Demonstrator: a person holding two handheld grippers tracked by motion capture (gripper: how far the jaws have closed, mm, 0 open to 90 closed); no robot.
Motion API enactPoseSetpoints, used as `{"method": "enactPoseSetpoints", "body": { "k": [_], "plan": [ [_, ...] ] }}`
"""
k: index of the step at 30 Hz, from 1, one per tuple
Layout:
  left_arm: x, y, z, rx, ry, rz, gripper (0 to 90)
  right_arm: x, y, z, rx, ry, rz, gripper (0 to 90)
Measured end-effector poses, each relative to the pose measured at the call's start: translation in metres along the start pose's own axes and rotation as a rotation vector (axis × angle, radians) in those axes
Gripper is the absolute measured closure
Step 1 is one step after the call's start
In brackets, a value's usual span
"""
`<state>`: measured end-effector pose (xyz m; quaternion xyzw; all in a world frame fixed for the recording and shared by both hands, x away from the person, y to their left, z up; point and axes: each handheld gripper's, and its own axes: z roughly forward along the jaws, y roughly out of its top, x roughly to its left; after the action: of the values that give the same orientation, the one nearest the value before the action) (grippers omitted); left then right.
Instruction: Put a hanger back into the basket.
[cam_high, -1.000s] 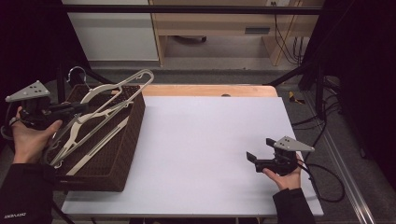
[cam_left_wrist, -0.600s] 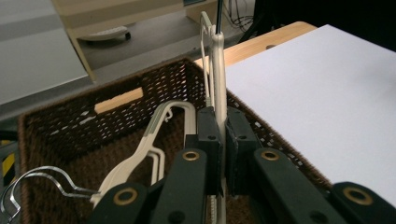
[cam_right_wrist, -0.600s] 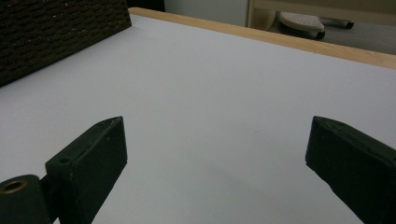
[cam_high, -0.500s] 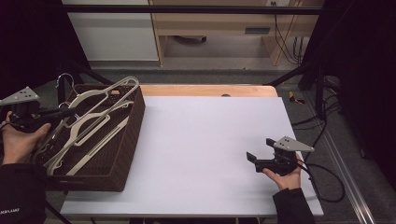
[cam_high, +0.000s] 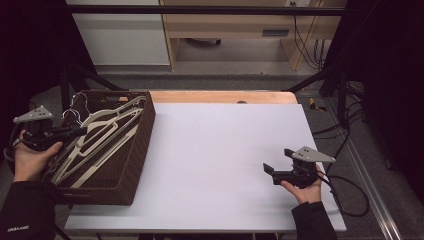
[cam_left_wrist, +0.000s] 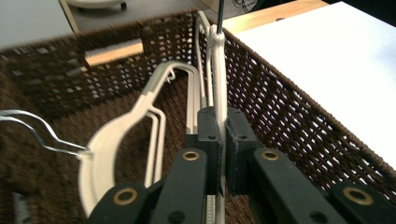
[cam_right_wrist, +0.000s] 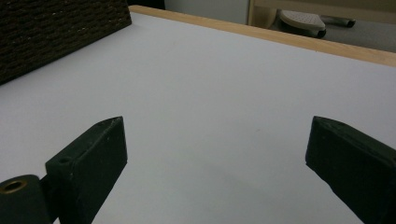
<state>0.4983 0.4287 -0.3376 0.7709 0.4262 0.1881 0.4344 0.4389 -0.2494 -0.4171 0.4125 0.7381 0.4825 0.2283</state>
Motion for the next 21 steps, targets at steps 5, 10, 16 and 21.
{"method": "enactPoseSetpoints", "body": {
  "k": [5, 10, 16, 21],
  "plan": [
    [0.0, -0.013, 0.016, 0.066, 0.012, -0.03, 85.7, 0.0, 0.0, 0.0, 0.0, 0.0, 0.004, 5.9],
    [0.001, -0.021, 0.022, 0.133, 0.096, -0.078, 82.0, 0.001, 0.0, 0.001, 0.003, 0.001, 0.0, 5.8],
    [0.0, -0.02, -0.006, 0.017, 0.204, -0.154, 68.4, 0.001, 0.0, 0.001, 0.002, 0.004, 0.001, 5.8],
    [-0.022, -0.017, -0.023, -0.074, 0.172, -0.132, 60.0, 0.0, 0.0, -0.001, -0.003, 0.002, 0.007, 5.7]
  ]
}}
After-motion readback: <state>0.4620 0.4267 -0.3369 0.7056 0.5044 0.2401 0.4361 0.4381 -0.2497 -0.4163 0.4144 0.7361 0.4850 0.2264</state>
